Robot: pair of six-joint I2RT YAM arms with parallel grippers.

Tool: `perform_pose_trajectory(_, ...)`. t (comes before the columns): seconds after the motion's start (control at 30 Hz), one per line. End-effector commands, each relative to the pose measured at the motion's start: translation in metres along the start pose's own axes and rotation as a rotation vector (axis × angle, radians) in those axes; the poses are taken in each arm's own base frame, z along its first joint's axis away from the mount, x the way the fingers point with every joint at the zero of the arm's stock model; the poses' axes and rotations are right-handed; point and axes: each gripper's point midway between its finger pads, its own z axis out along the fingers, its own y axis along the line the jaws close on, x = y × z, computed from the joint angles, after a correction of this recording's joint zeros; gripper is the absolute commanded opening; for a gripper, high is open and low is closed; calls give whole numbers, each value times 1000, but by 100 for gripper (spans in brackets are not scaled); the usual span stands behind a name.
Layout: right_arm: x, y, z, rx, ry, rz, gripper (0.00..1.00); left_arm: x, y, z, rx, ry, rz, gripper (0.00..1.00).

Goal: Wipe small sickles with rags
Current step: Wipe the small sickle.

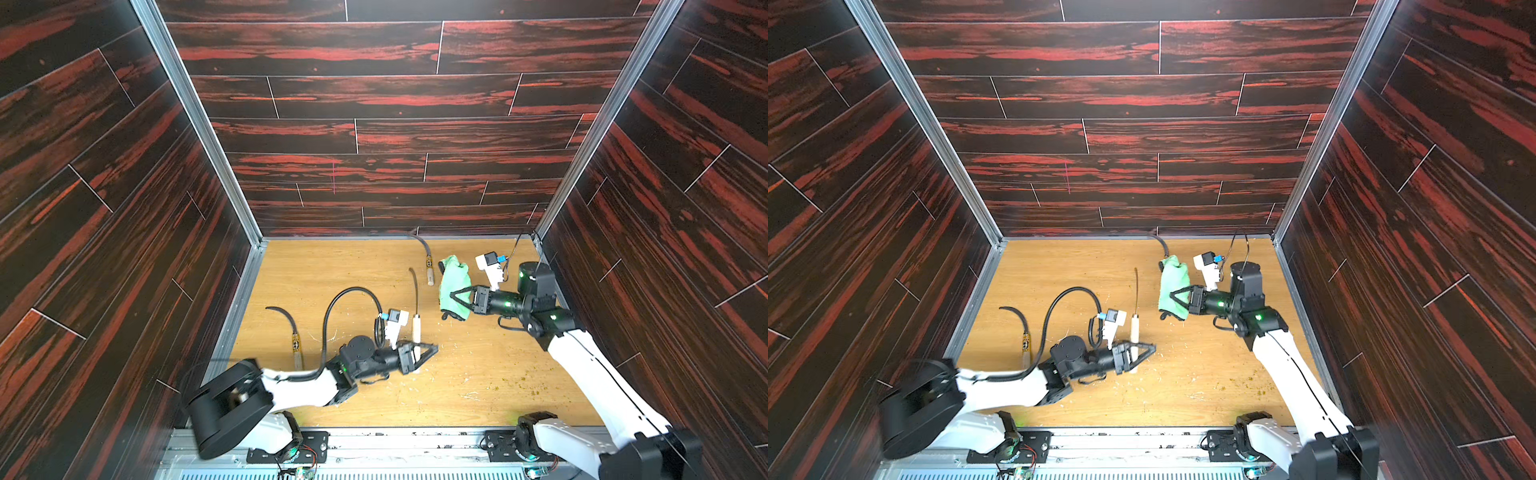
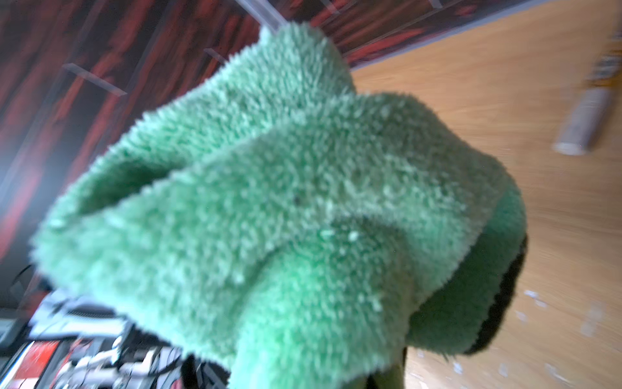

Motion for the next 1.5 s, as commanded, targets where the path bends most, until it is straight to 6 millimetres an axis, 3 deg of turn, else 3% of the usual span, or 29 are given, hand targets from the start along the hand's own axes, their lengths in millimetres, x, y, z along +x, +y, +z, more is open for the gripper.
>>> perform_pose_trajectory(0.0,6,12,5,-74,16,-22,0,-29,-61,6,246,-62,3,0)
perform_pose_trajectory(0.63,16,71,23,-161,97,-297,0,-22,-56,28,257,34,-73,0)
perform_pose_trajectory(0.9,13,64,28,-98,110,-356,0,-12,-55,28,216,102,-58,0)
perform_pose_trajectory(1.23,-5,61,44,-84,119,-393,0,26,-46,18,68,368,39,0)
perform_pose_trajectory(1.47,-13,59,49,-75,110,-400,0,40,-44,6,13,474,78,0)
